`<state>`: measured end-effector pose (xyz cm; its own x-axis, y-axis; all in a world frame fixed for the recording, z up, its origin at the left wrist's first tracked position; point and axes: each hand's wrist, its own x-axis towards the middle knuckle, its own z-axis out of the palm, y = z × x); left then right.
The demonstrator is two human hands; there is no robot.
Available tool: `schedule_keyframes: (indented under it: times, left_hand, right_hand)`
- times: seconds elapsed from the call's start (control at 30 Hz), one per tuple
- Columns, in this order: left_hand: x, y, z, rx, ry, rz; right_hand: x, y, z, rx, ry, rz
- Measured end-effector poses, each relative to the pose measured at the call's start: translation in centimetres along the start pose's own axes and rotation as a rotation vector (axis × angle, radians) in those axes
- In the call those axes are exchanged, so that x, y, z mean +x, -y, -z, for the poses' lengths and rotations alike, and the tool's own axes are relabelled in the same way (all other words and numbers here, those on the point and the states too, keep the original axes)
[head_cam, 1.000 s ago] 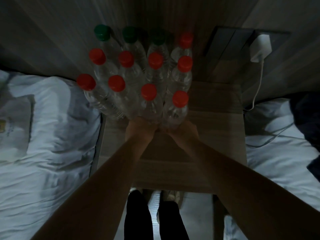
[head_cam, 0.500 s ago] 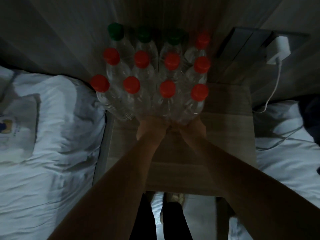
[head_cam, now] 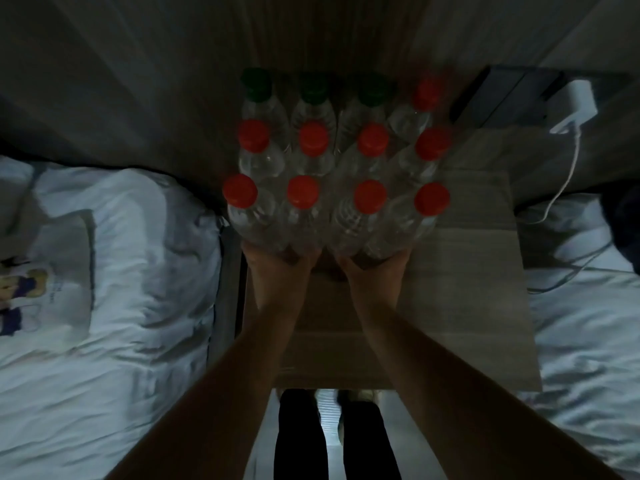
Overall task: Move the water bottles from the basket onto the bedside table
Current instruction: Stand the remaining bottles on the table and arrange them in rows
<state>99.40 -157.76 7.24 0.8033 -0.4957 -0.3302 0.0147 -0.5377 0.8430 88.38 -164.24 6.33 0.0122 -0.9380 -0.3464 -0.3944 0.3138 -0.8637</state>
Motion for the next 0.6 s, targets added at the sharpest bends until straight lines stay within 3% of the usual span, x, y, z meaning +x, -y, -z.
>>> schedule_keyframes:
  times: [0.3,0.6]
  left_hand:
    - [-0.9,-0.5,-0.9,-0.015,-0.077,0.082]
    - [-0.9,0.0,-1.2,0.024,-0.073,0.060]
  right_hand:
    - [0.5,-0.6,-1.1,-0.127,-0.063,-0.034]
    - [0.5,-1.3,-1.0,0.061,-0.022,-0.008]
